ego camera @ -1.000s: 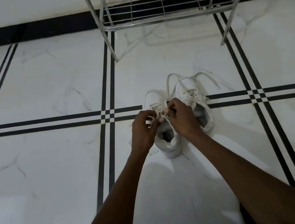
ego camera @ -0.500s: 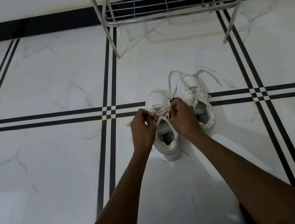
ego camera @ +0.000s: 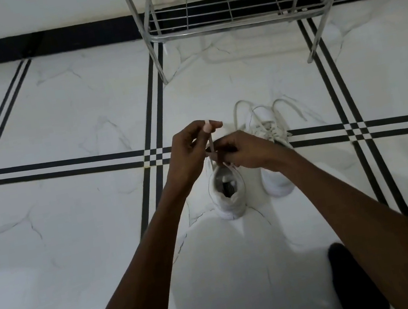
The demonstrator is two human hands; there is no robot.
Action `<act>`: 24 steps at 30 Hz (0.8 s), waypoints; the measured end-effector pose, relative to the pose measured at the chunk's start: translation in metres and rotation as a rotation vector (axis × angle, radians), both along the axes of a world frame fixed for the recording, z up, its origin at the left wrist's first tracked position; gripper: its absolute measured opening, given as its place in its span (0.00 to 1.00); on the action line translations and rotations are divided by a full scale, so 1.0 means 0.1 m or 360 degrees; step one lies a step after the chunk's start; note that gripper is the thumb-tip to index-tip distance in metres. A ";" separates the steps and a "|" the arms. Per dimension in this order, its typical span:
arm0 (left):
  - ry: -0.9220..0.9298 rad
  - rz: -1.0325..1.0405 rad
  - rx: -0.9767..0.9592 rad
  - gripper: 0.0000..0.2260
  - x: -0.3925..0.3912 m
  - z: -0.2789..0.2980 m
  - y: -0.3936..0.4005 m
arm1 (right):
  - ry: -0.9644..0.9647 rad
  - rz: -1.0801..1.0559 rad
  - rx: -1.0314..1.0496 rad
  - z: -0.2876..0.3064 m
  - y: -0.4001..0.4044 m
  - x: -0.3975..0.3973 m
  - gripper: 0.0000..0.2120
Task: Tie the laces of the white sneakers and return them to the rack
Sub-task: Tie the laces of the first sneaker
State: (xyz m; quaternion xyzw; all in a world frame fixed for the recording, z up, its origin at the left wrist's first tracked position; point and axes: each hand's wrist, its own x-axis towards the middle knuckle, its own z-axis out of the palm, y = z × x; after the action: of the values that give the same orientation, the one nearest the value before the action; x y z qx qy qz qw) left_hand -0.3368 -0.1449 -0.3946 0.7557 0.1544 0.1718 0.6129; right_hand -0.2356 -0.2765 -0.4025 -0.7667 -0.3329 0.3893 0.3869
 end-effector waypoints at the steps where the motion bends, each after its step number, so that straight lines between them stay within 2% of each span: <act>1: -0.0017 -0.0030 -0.0010 0.12 0.00 0.01 0.00 | -0.0047 -0.0014 -0.0007 0.02 0.00 0.02 0.11; 3: -0.0090 -0.0040 -0.0002 0.12 0.03 0.06 0.01 | -0.0131 -0.0054 0.0014 0.03 0.02 0.06 0.14; 6: -0.0130 -0.0020 0.0051 0.10 0.08 0.09 0.08 | -0.0178 -0.0039 0.0007 0.04 0.04 0.06 0.12; 10: 0.0158 0.0026 -0.0147 0.17 0.03 -0.13 0.11 | -0.0284 -0.0083 0.0016 0.00 0.06 0.05 0.10; 13: 0.0395 -0.0136 -0.0208 0.21 -0.07 -0.35 0.07 | -0.0434 -0.0106 -0.0022 -0.01 0.05 0.10 0.09; 17: 0.0425 -0.0076 -0.0194 0.18 -0.06 -0.50 0.04 | -0.0723 -0.0151 0.0050 -0.06 0.02 0.14 0.01; 19: 0.0449 -0.0027 -0.0180 0.16 -0.03 -0.51 0.04 | -0.0847 -0.0217 0.0100 -0.12 0.01 0.13 0.04; 22: 0.0499 0.0024 -0.0195 0.15 -0.01 -0.52 0.02 | -0.0817 -0.0409 0.0183 -0.22 0.01 0.09 0.04; 24: 0.0505 -0.0004 -0.0193 0.16 -0.02 -0.53 0.02 | -0.0632 -0.0618 0.0274 -0.26 0.02 0.07 0.04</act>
State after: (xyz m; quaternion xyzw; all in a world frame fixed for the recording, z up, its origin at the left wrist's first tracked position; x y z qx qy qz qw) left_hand -0.3387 -0.1431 -0.4480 0.7352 0.2584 0.0400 0.6254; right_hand -0.2290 -0.2744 -0.4284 -0.8417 -0.2809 0.1206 0.4450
